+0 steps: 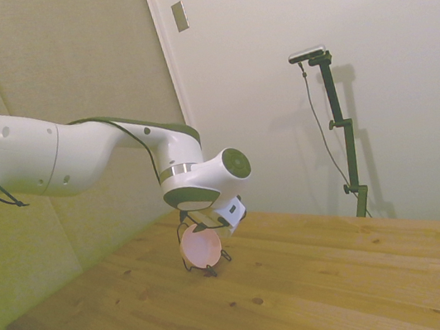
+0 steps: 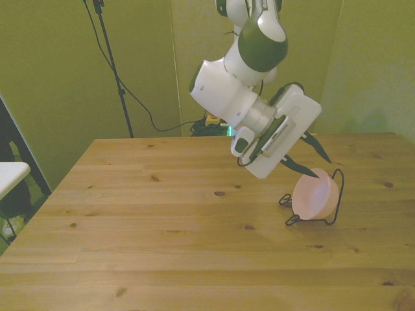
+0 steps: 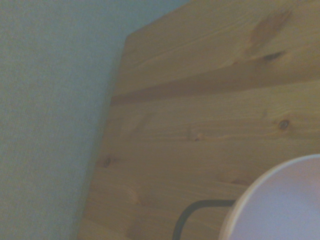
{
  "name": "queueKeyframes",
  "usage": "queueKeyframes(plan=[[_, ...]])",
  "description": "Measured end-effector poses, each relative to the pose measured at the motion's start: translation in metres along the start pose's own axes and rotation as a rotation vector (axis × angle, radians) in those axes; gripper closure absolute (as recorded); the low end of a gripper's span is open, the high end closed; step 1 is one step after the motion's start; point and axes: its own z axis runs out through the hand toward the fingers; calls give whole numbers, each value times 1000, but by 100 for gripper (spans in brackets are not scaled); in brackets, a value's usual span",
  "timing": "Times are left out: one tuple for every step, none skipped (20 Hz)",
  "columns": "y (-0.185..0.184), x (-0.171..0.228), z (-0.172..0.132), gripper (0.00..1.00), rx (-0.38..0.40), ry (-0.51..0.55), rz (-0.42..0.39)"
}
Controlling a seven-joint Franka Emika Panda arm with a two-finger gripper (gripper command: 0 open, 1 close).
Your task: Load the bowl
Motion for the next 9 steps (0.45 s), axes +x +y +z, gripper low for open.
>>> queueKeyframes(plan=[[2,-2,-15,0,2,9,1],[5,-4,-31,0,-9,21,2],[10,-7,-48,0,-25,37,8],[13,-10,-63,0,-43,58,14],[16,-14,-75,0,-68,77,26],[18,-19,-86,0,-92,93,39],[21,-25,-96,0,-115,110,57],[23,-31,-105,0,-137,124,74],[27,-38,-112,0,-158,137,97]])
